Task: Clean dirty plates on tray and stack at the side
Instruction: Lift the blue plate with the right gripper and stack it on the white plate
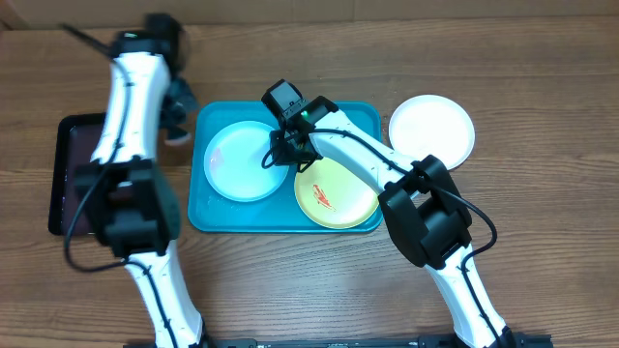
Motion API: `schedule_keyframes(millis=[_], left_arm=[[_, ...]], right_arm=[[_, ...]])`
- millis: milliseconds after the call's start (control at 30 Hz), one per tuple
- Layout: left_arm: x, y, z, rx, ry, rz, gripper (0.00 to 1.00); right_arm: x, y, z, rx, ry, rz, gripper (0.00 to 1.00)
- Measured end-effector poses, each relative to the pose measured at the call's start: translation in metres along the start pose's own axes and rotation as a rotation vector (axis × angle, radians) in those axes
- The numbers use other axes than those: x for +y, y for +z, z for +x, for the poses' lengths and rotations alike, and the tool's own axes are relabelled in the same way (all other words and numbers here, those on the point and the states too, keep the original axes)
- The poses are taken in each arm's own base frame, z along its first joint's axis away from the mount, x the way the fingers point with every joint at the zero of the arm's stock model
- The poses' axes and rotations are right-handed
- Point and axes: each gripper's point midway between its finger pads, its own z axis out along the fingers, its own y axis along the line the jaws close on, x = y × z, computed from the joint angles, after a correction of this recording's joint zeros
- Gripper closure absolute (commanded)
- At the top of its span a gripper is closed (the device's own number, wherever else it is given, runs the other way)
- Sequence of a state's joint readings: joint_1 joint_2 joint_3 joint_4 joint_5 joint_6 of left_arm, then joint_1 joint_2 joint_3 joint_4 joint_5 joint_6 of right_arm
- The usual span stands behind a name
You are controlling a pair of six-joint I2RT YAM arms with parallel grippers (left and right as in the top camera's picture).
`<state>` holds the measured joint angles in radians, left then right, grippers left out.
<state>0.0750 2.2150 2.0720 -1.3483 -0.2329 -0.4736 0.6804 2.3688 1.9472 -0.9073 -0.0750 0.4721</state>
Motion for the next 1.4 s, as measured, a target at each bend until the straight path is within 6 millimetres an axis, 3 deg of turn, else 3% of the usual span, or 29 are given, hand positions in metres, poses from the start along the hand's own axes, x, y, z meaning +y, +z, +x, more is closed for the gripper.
schedule_keyframes(millis=[167,233,400,533,733,1000,1100,1267,1400], left_arm=[[0.039,-0.037,-0.022,-0.019,-0.164,0.189,0.96],[0.065,-0.045,-0.025,-0.011,-0.233,0.219,0.96],[0.13,-0.035,-0.02,0.062,-0.387,0.213,0.96],[0.165,-0.027,-0.015,0.101,-0.472,0.199,0.96],[0.187,-0.017,-0.008,0.132,-0.526,0.191,0.96],[0.185,-0.004,-0.001,0.165,-0.529,0.191,0.96],[0.185,-0.002,0.001,0.172,-0.529,0.189,0.96],[0.184,-0.002,0.001,0.174,-0.527,0.194,0.96],[0.183,-0.002,0.001,0.174,-0.526,0.197,0.96]], right_arm=[[0.006,-0.029,-0.026,-0.088,-0.152,0.056,0.96],[0.009,-0.048,-0.043,-0.168,-0.217,0.122,0.96],[0.036,-0.105,-0.067,-0.398,-0.458,0.35,0.96],[0.064,-0.141,-0.067,-0.52,-0.657,0.53,0.96],[0.091,-0.174,-0.06,-0.584,-0.929,0.806,0.96],[0.105,-0.23,-0.075,-0.7,-0.961,1.12,0.96],[0.104,-0.233,-0.076,-0.717,-0.926,1.125,0.96],[0.099,-0.177,-0.057,-0.557,-1.048,0.844,0.96],[0.079,-0.162,-0.07,-0.563,-0.842,0.669,0.96]])
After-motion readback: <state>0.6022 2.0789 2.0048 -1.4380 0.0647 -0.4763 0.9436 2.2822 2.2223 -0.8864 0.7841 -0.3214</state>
